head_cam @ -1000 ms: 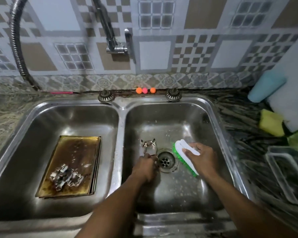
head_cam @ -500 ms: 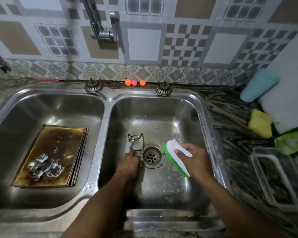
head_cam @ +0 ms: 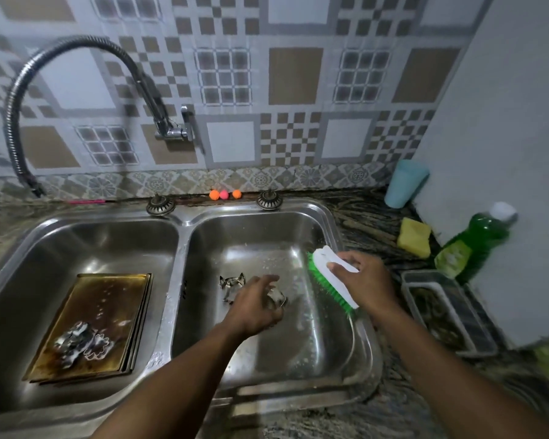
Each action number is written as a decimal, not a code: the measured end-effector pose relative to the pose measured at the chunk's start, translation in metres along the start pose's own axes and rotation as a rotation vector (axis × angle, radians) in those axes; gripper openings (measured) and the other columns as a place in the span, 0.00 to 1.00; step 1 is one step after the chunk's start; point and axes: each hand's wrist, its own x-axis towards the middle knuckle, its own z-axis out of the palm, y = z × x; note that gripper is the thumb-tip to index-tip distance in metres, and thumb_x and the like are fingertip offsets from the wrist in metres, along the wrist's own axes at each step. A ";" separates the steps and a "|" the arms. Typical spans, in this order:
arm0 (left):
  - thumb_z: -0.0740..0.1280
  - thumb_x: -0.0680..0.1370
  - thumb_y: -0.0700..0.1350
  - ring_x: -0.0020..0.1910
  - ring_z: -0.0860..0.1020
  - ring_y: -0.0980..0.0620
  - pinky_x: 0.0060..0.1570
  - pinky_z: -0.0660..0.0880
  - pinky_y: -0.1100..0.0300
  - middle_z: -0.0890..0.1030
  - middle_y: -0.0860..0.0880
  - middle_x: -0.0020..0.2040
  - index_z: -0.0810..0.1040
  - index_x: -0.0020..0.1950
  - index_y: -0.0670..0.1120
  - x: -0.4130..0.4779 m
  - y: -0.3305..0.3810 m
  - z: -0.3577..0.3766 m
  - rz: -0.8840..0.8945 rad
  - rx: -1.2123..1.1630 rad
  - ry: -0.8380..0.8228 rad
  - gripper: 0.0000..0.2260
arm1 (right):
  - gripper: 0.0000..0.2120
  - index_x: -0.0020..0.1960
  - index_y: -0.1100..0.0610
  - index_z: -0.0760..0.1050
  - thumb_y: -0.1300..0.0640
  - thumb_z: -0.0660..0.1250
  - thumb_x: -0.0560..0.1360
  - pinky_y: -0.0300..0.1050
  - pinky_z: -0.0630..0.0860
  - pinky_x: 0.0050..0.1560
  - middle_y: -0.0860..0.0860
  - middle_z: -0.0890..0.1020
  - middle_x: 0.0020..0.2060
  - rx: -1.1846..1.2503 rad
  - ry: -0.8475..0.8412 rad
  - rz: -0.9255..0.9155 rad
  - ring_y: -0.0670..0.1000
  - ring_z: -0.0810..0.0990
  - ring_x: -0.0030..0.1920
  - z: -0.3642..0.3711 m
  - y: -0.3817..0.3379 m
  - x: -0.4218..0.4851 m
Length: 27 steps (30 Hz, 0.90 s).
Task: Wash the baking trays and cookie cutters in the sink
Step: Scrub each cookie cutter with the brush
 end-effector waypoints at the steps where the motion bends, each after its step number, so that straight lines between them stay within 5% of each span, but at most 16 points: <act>1: 0.74 0.70 0.49 0.50 0.77 0.56 0.48 0.68 0.69 0.76 0.50 0.62 0.74 0.71 0.53 0.002 0.010 0.001 0.010 0.034 -0.012 0.29 | 0.11 0.52 0.51 0.85 0.50 0.77 0.71 0.46 0.79 0.48 0.46 0.85 0.45 -0.020 0.020 -0.003 0.48 0.82 0.46 -0.013 0.002 0.003; 7: 0.76 0.71 0.51 0.48 0.79 0.55 0.43 0.75 0.69 0.76 0.51 0.60 0.76 0.68 0.52 0.013 0.059 0.029 0.129 -0.011 -0.047 0.25 | 0.10 0.51 0.50 0.84 0.49 0.76 0.72 0.48 0.78 0.49 0.50 0.86 0.48 -0.147 0.181 0.054 0.54 0.82 0.48 -0.097 0.033 0.002; 12: 0.76 0.71 0.51 0.47 0.84 0.54 0.52 0.82 0.52 0.80 0.52 0.60 0.79 0.64 0.54 0.016 0.089 0.054 0.174 -0.119 -0.068 0.22 | 0.14 0.57 0.52 0.84 0.47 0.74 0.74 0.49 0.76 0.52 0.54 0.84 0.55 -0.331 0.295 0.180 0.61 0.81 0.54 -0.143 0.058 -0.012; 21: 0.80 0.66 0.42 0.44 0.85 0.53 0.44 0.84 0.55 0.82 0.52 0.57 0.81 0.56 0.58 0.019 0.102 0.060 0.100 -0.285 -0.037 0.22 | 0.19 0.62 0.50 0.81 0.42 0.70 0.75 0.50 0.78 0.52 0.55 0.84 0.56 -0.540 0.166 0.250 0.60 0.81 0.55 -0.128 0.087 -0.010; 27: 0.82 0.67 0.42 0.44 0.84 0.59 0.39 0.76 0.73 0.82 0.54 0.54 0.81 0.60 0.50 0.019 0.095 0.045 0.054 -0.378 0.004 0.23 | 0.20 0.67 0.52 0.76 0.46 0.67 0.78 0.51 0.75 0.55 0.56 0.81 0.62 -0.561 0.137 0.179 0.60 0.78 0.61 -0.120 0.091 -0.012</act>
